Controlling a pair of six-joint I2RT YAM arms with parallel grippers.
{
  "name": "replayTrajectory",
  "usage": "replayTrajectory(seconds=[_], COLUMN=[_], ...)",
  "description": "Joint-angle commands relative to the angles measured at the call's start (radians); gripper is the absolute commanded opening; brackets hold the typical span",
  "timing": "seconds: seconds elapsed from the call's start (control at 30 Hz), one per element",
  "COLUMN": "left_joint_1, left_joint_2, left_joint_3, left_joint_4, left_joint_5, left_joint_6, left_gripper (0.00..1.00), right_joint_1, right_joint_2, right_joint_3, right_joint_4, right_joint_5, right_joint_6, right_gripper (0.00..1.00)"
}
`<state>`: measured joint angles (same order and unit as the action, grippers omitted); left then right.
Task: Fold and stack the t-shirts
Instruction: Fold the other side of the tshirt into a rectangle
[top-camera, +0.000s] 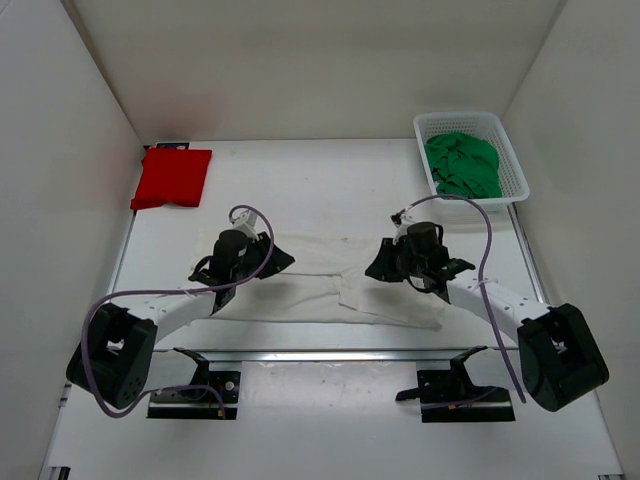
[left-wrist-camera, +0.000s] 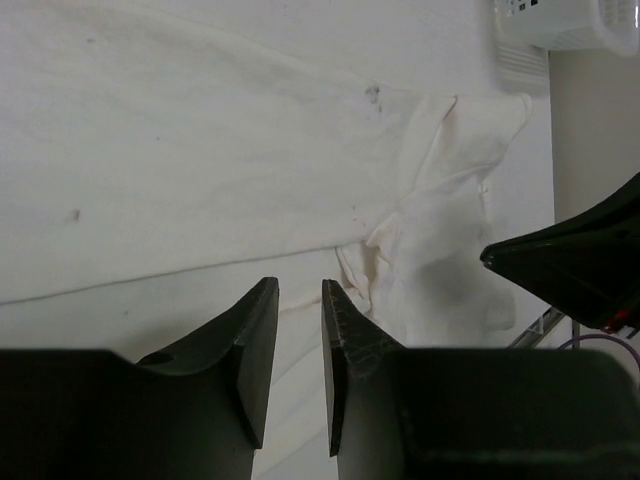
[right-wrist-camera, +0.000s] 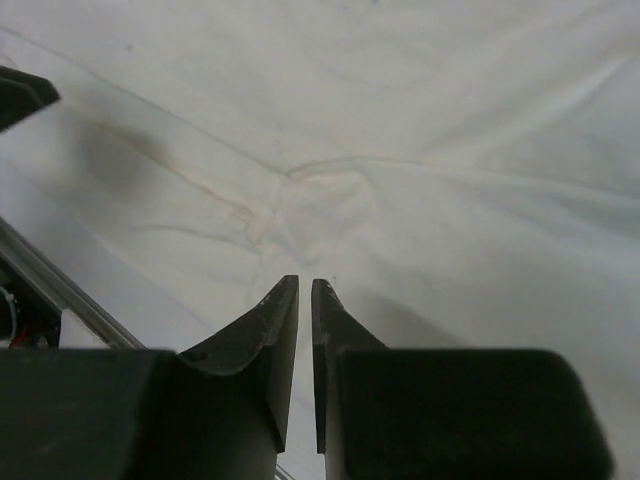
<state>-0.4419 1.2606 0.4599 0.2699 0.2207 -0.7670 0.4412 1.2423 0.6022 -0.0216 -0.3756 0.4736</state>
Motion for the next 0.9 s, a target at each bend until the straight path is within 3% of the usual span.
replayTrajectory(seconds=[0.0,0.13,0.2,0.3,0.4,0.6,0.73,0.87], left_joint_1=[-0.003,0.038,0.138,0.222,0.249,0.298,0.377,0.497], left_joint_2=[-0.001,0.072,0.137,0.204,0.241,0.305,0.327,0.338], left_joint_3=[0.046,0.049,0.039,0.048,0.078,0.099,0.047,-0.044], left_joint_4=[0.017,0.069,0.15,0.19,0.199,0.235,0.262,0.321], left_joint_5=[-0.011,-0.014,0.072,0.112,0.123,0.124,0.147,0.164], left_joint_6=[0.008,-0.021,-0.075,-0.129,-0.137,-0.179,-0.218,-0.267], left_gripper=[0.35,0.36,0.35,0.33,0.33,0.34,0.33,0.32], right_joint_1=[0.016,0.025,-0.008,-0.067,-0.154,-0.354,-0.417,-0.461], right_joint_2=[0.009,-0.023,-0.027,-0.067,-0.073,0.092,0.248,0.264], right_joint_3=[-0.056,-0.166,-0.189,-0.131,-0.087,-0.024,0.037,-0.031], right_joint_4=[-0.037,0.002,0.006,-0.009,0.075,0.259,0.24,0.25], right_joint_5=[0.092,0.161,0.144,0.133,0.136,0.08,0.099,0.162], right_joint_6=[0.026,0.077,0.089,0.056,0.051,0.083,0.092,0.105], right_gripper=[0.09,0.02,0.01,0.03,0.12,0.07,0.0,0.0])
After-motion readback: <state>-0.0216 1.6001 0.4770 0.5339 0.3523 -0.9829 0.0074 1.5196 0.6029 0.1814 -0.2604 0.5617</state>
